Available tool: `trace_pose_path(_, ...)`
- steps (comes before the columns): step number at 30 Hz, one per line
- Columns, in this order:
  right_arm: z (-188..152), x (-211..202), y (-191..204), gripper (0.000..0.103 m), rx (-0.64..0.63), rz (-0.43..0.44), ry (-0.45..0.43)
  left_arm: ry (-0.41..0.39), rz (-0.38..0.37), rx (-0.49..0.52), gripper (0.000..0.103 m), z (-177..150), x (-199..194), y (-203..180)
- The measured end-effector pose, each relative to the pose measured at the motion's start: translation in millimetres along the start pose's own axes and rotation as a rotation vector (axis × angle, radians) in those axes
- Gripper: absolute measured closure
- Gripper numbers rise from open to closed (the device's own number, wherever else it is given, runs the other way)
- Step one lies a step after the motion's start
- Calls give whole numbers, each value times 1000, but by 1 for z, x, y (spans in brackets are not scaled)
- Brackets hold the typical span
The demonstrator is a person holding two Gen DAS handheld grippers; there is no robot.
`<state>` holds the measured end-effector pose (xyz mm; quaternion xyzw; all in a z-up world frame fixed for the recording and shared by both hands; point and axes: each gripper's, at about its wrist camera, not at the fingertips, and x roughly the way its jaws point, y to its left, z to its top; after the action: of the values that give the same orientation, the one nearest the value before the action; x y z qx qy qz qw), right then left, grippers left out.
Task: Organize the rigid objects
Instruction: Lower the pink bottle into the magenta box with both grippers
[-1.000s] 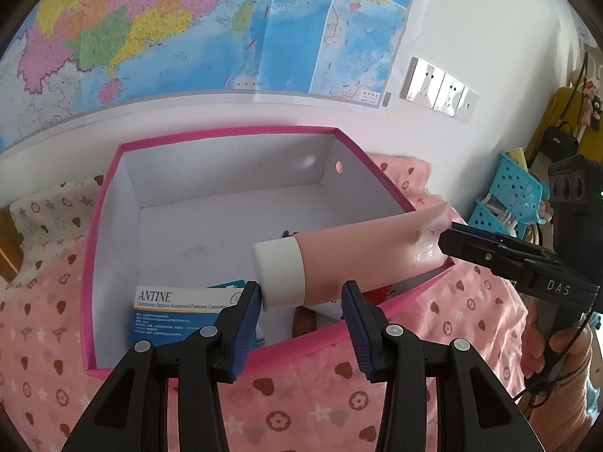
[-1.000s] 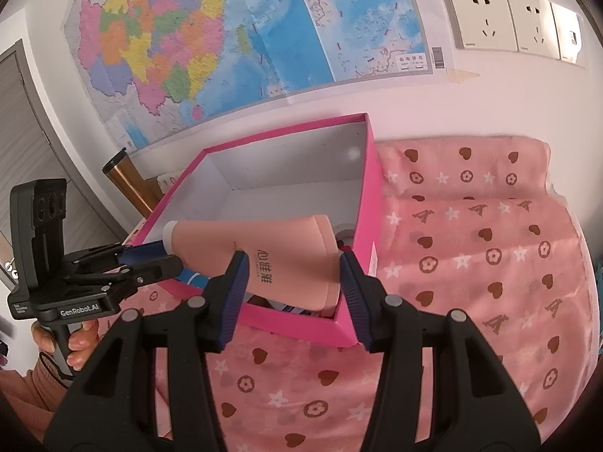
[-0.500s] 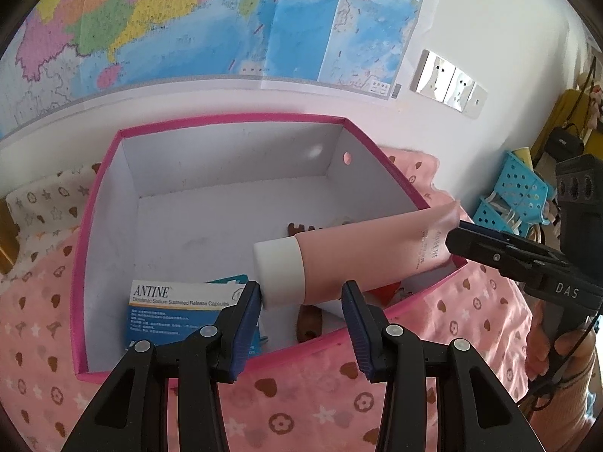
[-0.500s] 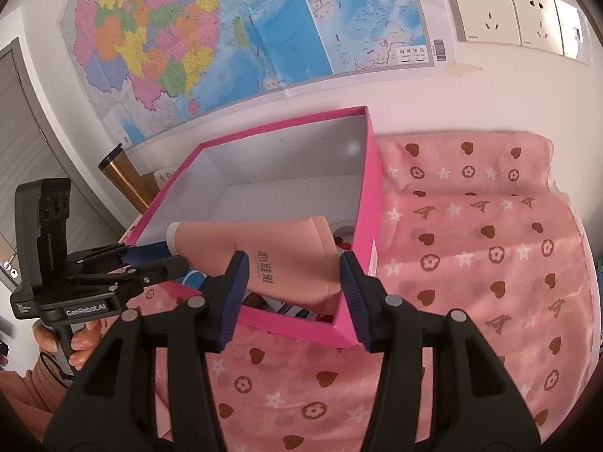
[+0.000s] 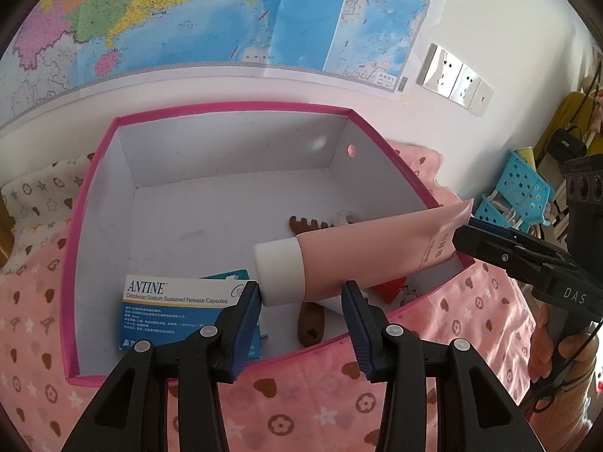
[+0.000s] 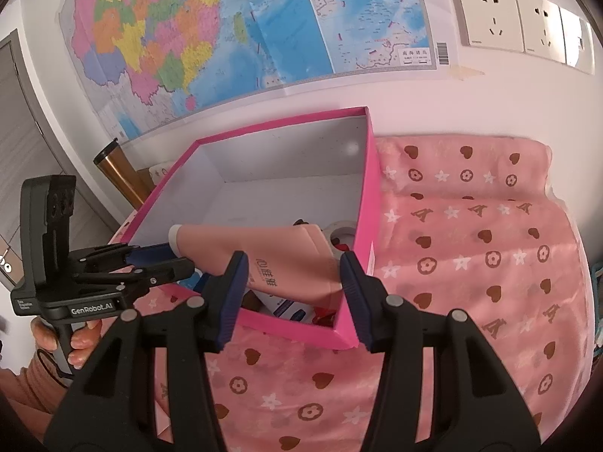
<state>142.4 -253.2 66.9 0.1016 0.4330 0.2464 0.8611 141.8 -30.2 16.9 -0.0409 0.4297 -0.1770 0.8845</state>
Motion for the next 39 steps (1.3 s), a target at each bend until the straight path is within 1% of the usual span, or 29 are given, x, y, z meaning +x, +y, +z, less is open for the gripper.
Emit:
trace_pose_path(16, 3, 2, 2, 50, -5, -22, 8, 13, 7, 1, 59, 1, 3, 0)
trace_pose_path(25, 7, 6, 6, 48, -15, -53, 21, 30, 5, -3, 59, 3, 8, 1)
trace_pose_path(29, 10, 9, 11, 47, -35, -83, 30, 41, 7, -7, 59, 4, 11, 2)
trace_pose_path(33, 12, 13, 14, 42, -46, -100, 35, 54, 4, -17, 59, 6, 15, 4)
trace_pose_path(37, 17, 19, 19, 36, -62, -108, 47, 67, 19, -20, 59, 8, 20, 5)
trace_pose_path(39, 18, 23, 24, 36, -81, -102, 60, 70, 17, -17, 59, 9, 21, 5)
